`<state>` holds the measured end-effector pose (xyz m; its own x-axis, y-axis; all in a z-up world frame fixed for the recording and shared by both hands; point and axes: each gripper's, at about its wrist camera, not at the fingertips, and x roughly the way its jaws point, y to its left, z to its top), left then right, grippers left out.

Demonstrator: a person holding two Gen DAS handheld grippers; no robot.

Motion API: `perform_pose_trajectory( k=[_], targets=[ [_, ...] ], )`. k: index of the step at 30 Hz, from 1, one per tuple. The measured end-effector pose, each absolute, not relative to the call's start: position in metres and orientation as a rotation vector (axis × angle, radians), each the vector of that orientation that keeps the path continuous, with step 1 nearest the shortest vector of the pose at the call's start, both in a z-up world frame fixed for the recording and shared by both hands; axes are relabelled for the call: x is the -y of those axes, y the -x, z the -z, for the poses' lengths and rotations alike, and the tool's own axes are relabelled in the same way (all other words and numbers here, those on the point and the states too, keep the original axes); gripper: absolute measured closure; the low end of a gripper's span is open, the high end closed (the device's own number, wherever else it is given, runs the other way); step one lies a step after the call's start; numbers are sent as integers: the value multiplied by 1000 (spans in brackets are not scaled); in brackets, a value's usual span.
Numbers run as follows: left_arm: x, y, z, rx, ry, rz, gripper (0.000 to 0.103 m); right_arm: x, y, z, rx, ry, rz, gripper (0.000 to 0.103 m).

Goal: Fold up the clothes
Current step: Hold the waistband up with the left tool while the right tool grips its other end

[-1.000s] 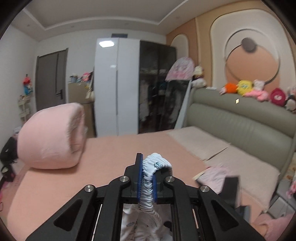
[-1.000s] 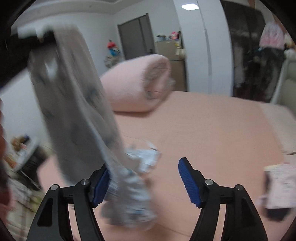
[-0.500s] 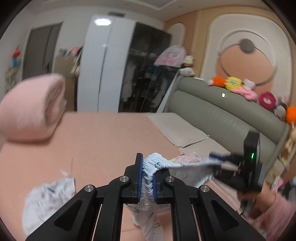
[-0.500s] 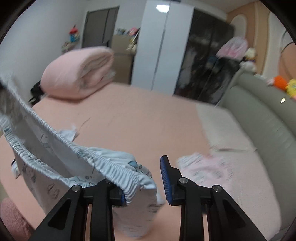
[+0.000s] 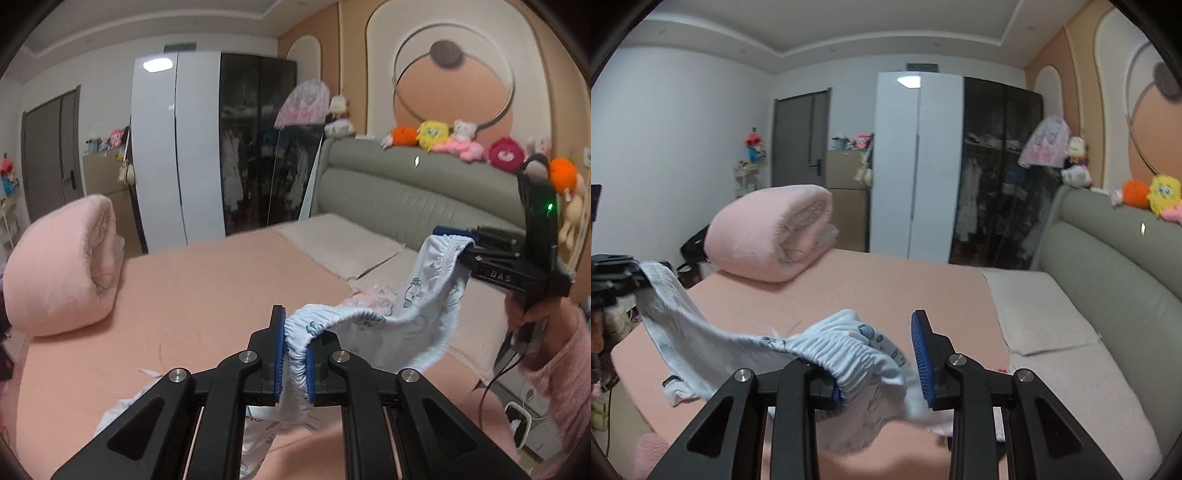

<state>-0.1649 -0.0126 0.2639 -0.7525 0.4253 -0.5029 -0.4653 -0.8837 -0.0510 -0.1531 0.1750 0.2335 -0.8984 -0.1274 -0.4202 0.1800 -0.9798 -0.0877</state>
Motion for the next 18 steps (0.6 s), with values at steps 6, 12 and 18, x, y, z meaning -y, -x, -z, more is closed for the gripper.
perform_pose_trajectory(
  k=[6, 12, 18],
  targets=[
    [16, 241, -192, -28, 966, -2574, 95, -182, 225, -167, -203, -993, 2832, 73],
    [9, 254, -225, -62, 773, -2684, 96, -179, 261, -161, -122, -974, 2880, 73],
    [15, 192, -299, -90, 494, -2726, 95, -178, 205, -242, -87, -572, 2969, 72]
  ],
)
